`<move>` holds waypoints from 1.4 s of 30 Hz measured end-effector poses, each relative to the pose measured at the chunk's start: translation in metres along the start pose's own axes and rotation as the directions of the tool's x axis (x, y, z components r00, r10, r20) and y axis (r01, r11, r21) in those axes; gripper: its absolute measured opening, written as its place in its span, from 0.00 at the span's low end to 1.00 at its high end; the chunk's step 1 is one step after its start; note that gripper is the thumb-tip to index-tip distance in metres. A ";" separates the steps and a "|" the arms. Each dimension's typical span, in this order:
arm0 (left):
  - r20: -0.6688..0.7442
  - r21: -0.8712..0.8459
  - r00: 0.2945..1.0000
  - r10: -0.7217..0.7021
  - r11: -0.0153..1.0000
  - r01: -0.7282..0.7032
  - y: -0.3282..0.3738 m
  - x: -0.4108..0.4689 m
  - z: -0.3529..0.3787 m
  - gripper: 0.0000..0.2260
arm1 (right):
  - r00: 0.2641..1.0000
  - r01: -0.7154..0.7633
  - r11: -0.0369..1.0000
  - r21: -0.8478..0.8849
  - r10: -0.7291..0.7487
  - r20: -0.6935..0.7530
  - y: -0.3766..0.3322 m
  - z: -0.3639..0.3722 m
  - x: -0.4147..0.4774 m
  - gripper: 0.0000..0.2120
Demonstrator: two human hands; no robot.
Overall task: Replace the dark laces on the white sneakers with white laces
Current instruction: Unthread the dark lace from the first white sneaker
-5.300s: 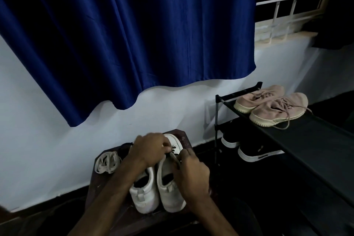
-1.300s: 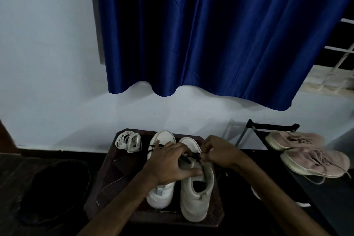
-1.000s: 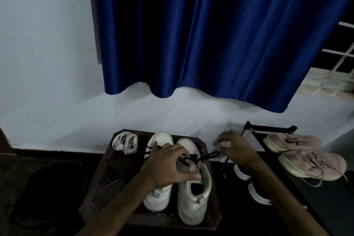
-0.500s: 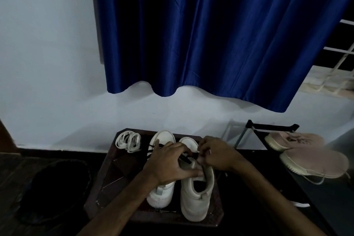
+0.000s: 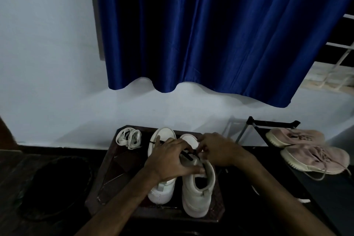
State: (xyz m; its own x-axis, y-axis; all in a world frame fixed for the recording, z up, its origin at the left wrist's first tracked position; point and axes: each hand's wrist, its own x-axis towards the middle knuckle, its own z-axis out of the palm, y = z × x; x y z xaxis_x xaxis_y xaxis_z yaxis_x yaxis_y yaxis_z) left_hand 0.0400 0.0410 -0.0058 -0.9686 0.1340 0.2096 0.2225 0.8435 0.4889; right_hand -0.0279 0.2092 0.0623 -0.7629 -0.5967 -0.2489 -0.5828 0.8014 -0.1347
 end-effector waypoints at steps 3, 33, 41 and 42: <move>-0.006 0.018 1.000 0.005 1.000 -0.005 -0.002 -0.001 0.002 0.34 | 0.994 -0.049 0.998 -0.049 0.053 0.095 -0.010 0.008 0.009 0.22; 0.026 -0.015 0.999 -0.028 0.999 0.028 -0.002 0.000 -0.001 0.37 | 0.997 -0.049 0.997 -0.060 0.046 -0.059 -0.002 0.008 0.000 0.15; 0.031 -0.044 0.998 -0.062 0.997 0.064 -0.007 -0.001 0.002 0.47 | 0.990 -0.143 0.965 -0.222 0.139 -0.034 -0.025 0.004 -0.002 0.14; 0.030 -0.029 0.997 -0.071 0.997 0.072 -0.008 0.000 0.003 0.47 | 0.990 -0.138 0.964 -0.228 0.139 -0.011 -0.027 0.003 -0.003 0.12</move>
State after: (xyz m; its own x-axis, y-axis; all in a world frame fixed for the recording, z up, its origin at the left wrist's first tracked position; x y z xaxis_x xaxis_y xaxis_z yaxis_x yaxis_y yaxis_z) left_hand 0.0381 0.0359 -0.0127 -0.9849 0.0893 0.1483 0.1551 0.8358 0.5267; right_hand -0.0090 0.1898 0.0637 -0.8396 -0.4795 -0.2551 -0.5201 0.8452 0.1231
